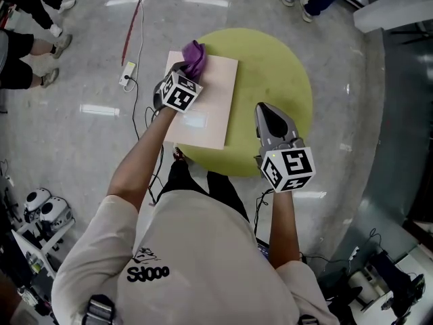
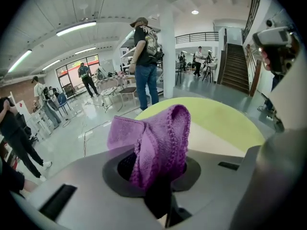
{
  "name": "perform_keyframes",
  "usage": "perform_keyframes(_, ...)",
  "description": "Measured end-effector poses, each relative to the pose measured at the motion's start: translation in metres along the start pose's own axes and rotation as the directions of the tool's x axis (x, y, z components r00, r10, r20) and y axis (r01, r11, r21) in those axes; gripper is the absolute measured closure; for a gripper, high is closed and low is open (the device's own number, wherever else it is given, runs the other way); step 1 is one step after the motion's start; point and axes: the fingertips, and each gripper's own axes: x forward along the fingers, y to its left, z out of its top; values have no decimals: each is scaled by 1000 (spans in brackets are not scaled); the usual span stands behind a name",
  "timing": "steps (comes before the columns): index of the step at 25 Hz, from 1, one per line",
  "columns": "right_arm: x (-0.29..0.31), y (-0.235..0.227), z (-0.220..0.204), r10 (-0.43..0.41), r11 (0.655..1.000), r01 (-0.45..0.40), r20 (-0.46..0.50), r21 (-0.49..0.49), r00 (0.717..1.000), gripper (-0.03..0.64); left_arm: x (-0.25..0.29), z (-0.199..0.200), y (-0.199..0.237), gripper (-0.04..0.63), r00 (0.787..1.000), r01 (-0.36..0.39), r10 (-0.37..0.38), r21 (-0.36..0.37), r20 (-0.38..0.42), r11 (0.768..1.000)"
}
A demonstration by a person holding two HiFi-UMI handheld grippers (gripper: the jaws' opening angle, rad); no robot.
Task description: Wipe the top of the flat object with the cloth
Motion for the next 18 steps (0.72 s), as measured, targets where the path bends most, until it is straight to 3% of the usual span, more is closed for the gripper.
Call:
perform_keyframes(6, -13, -9, -9, -35, 999, 35, -5, 12, 999, 607, 12, 21, -48, 526, 998, 61, -62, 35, 22, 998)
perform_keyframes(10, -22, -12, -13, -54, 998, 54, -4, 31, 999, 607, 13, 31, -79, 526, 994, 101, -104, 122, 24, 987)
perform_keyframes(14, -27, -9, -19, -63, 998, 63, -7, 32, 998, 607, 9, 29, -107, 526, 986, 155, -164, 223, 19, 962)
perform_keyframes(18, -31, -7, -23, -70, 997, 70, -16, 31, 997, 607, 3, 23, -127, 528, 978, 195, -208, 336, 1, 921)
